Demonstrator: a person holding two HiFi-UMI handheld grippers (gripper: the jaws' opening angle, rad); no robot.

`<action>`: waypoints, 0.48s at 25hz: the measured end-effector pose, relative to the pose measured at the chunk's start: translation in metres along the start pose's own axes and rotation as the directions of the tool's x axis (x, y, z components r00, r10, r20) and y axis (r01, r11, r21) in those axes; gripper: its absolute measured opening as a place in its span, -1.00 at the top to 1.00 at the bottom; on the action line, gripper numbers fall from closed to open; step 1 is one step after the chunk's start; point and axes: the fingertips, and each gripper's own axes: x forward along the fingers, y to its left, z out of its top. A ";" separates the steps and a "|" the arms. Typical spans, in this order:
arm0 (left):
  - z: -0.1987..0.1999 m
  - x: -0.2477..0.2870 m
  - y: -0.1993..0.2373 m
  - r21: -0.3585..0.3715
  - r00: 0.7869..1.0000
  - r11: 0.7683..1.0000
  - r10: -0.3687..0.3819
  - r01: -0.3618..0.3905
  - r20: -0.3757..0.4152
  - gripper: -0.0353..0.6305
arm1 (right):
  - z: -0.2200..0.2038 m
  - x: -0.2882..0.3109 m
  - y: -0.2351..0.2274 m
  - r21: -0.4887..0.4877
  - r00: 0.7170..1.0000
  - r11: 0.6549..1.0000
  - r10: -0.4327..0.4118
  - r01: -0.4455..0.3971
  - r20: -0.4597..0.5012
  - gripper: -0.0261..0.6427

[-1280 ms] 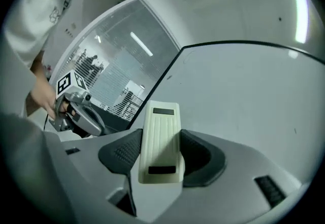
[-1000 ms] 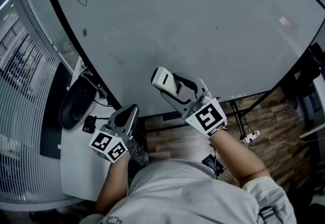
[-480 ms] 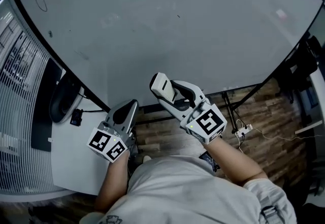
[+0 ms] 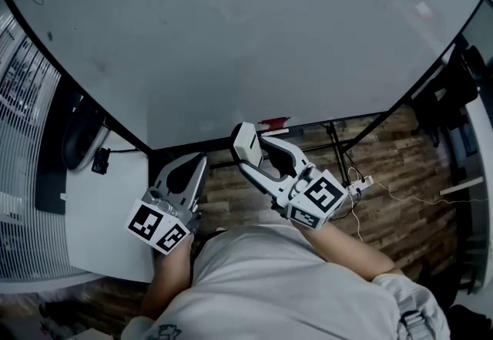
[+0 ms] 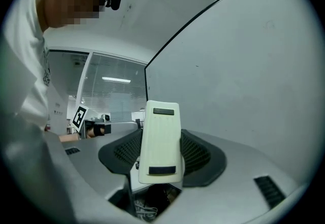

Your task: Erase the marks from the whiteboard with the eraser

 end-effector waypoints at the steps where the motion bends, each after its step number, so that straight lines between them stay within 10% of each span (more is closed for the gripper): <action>1: -0.001 0.000 -0.001 -0.002 1.000 1.000 0.001 -0.001 -0.004 0.87 | -0.003 -0.002 0.001 0.008 1.000 1.000 0.000 0.000 -0.001 0.22; 12: -0.006 0.005 -0.005 -0.002 1.000 1.000 0.007 -0.007 -0.016 0.87 | -0.014 -0.014 0.000 0.034 1.000 0.999 -0.011 0.011 -0.011 0.22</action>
